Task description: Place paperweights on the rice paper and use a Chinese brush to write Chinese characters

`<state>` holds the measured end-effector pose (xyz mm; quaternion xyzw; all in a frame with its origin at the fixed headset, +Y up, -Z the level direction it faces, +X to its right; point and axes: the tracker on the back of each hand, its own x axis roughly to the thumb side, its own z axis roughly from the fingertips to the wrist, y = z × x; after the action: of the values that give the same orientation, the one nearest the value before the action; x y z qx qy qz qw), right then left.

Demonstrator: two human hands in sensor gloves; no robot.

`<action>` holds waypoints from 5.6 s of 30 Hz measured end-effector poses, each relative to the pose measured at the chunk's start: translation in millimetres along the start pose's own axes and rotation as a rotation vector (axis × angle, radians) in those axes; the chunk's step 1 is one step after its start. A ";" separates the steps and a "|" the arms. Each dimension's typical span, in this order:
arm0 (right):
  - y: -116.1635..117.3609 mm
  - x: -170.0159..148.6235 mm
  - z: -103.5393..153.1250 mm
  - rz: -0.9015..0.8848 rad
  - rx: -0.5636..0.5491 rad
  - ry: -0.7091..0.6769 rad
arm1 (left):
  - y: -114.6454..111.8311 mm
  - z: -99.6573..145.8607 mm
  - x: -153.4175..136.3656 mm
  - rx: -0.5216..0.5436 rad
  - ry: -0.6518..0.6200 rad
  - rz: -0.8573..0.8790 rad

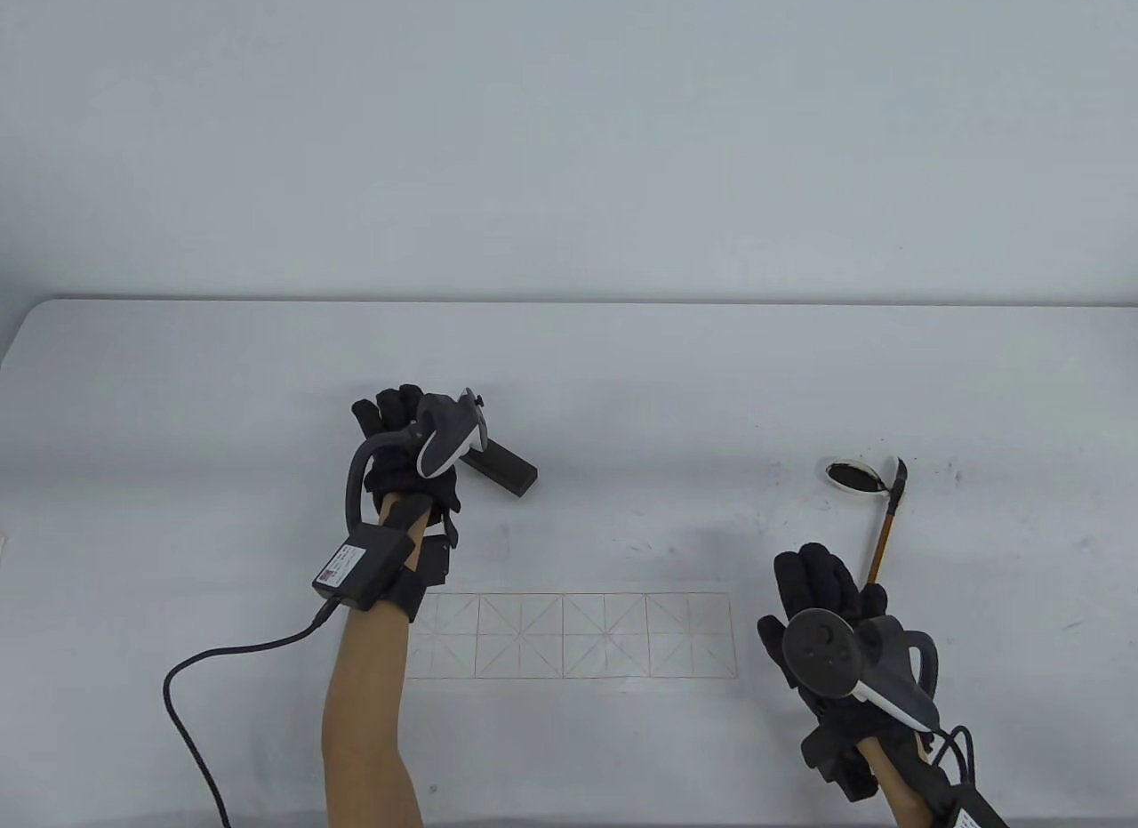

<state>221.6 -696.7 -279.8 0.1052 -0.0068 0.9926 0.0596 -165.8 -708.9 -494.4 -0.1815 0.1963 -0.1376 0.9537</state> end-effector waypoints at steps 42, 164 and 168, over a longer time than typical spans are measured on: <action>1.0 3.2 -2.1 0.015 0.018 -0.023 | -3.6 -19.5 21.4 0.107 -0.061 -0.172; 56.2 88.3 -52.7 0.341 0.300 0.127 | -91.9 143.8 -122.8 0.262 -0.454 0.374; 54.2 68.8 -47.9 0.296 0.292 0.228 | -92.2 143.3 -123.5 0.254 -0.450 0.379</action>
<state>138.4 -741.2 -312.3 -0.0022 0.1284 0.9865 -0.1019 -231.8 -708.5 -294.6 -0.0471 -0.0079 0.0626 0.9969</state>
